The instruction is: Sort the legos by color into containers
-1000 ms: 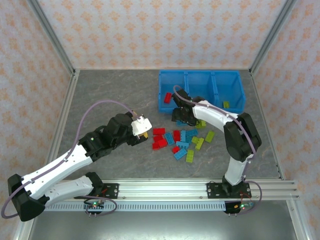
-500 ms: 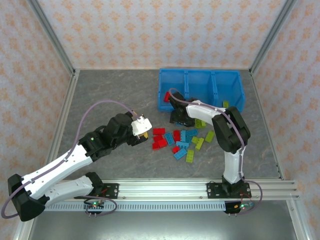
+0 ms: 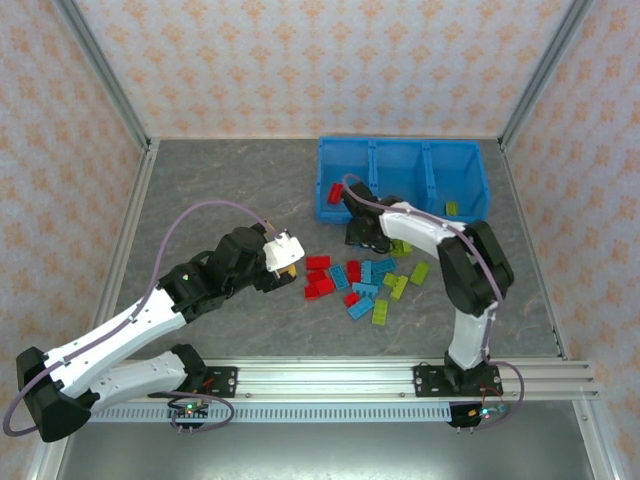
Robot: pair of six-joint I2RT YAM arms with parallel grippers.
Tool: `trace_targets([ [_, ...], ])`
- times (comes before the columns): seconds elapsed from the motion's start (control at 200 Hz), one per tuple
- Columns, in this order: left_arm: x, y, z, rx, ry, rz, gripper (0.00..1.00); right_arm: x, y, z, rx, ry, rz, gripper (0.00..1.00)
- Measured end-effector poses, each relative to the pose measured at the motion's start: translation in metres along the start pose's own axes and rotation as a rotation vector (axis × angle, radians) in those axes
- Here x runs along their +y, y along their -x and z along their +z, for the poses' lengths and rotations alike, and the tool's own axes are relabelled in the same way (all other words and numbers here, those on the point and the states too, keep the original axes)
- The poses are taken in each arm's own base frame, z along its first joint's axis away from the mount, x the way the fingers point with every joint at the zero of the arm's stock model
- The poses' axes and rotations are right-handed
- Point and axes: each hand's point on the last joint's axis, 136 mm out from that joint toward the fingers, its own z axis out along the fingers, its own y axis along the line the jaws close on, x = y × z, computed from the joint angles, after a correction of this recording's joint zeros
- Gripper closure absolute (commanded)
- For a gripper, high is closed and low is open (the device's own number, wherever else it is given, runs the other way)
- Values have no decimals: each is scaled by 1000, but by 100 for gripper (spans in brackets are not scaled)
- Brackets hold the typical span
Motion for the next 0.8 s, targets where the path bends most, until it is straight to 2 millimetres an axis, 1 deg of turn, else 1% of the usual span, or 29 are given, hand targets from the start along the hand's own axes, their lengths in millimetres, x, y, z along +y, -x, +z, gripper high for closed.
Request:
trace_targets([
  [0.08, 0, 0, 0, 0, 0, 0, 13, 0, 19, -36, -98, 37, 23, 44],
  [0.135, 0, 0, 0, -1, -2, 0, 13, -4, 38, -66, -194, 59, 45, 44],
  [0.17, -1, 0, 0, -1, -4, 0, 13, -8, 50, -81, -245, 63, 59, 44],
  [0.205, -1, 0, 0, -1, -5, 0, 13, -14, 64, -94, -290, 63, 75, 44],
  [0.235, -1, 0, 1, -2, -8, 1, 12, -19, 76, -100, -321, 60, 91, 44],
  [0.28, -2, 0, 1, 0, -10, 1, 12, -29, 97, -105, -359, 48, 123, 44],
  [0.315, -3, 0, 2, 0, -14, 1, 12, -39, 114, -104, -376, 31, 147, 44],
  [0.375, -3, 0, 2, 0, -17, 2, 12, -56, 142, -94, -390, -1, 187, 44],
  [0.43, -3, 0, 2, 0, -17, 2, 12, -71, 164, -76, -382, -31, 215, 42],
  [0.485, -3, 0, 2, 0, -17, 2, 12, -82, 179, -56, -361, -50, 233, 38],
  [0.576, -3, 0, 2, 0, -17, 2, 12, -90, 191, -25, -308, -66, 237, 29],
  [0.641, -3, 0, 2, 1, -17, 2, 12, -88, 196, -13, -277, -64, 217, 25],
  [0.666, -3, 0, 2, 1, -17, 2, 12, -85, 197, -11, -269, -59, 211, 23],
  [0.731, -3, 0, 2, 1, -17, 2, 12, -80, 198, -14, -259, -43, 192, 18],
  [0.801, -4, 0, 2, 1, -18, 3, 11, -73, 202, -26, -268, -17, 171, 8],
])
